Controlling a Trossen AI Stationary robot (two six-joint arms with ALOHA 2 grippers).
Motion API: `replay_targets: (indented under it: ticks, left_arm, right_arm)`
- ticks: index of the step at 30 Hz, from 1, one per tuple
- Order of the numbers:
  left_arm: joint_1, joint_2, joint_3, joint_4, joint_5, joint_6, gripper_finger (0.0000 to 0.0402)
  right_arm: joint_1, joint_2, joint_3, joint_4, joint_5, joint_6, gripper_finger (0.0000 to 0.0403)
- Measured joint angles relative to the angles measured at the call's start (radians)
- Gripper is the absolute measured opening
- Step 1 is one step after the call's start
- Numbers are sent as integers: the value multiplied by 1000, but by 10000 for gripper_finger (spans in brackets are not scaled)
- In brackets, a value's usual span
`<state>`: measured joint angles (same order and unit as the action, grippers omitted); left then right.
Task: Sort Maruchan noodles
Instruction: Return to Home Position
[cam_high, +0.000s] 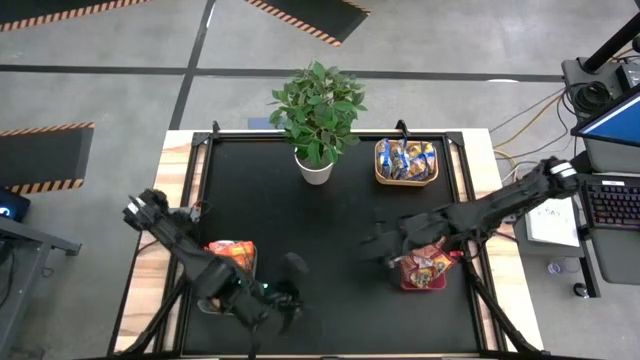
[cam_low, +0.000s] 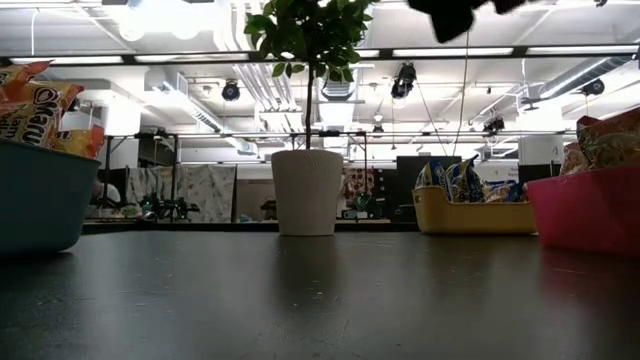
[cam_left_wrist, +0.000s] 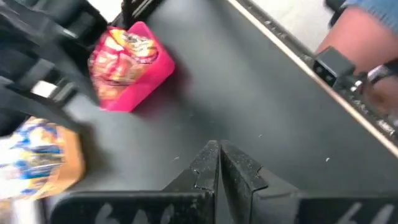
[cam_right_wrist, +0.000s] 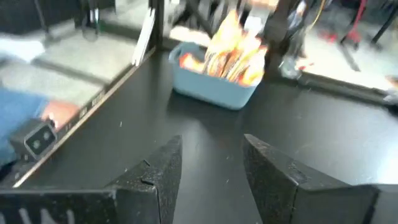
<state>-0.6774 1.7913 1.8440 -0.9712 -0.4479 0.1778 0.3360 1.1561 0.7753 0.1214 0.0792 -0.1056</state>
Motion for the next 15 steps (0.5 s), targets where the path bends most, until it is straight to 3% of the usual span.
replay_targets:
  ticks: [4, 10, 15]
  left_arm:
    - [32, -138, -293, 288, 85, -1, 0]
    - [67, -399, -709, 699, 94, 19, 0]
    - [116, -641, -983, 924, 92, 14, 0]
  right_arm:
    - [-2, -141, -159, 127, 3, 0, 150]
    - [-2, -313, -300, 160, 24, 29, 141]
    - [-2, -418, -376, 160, 28, 23, 132]
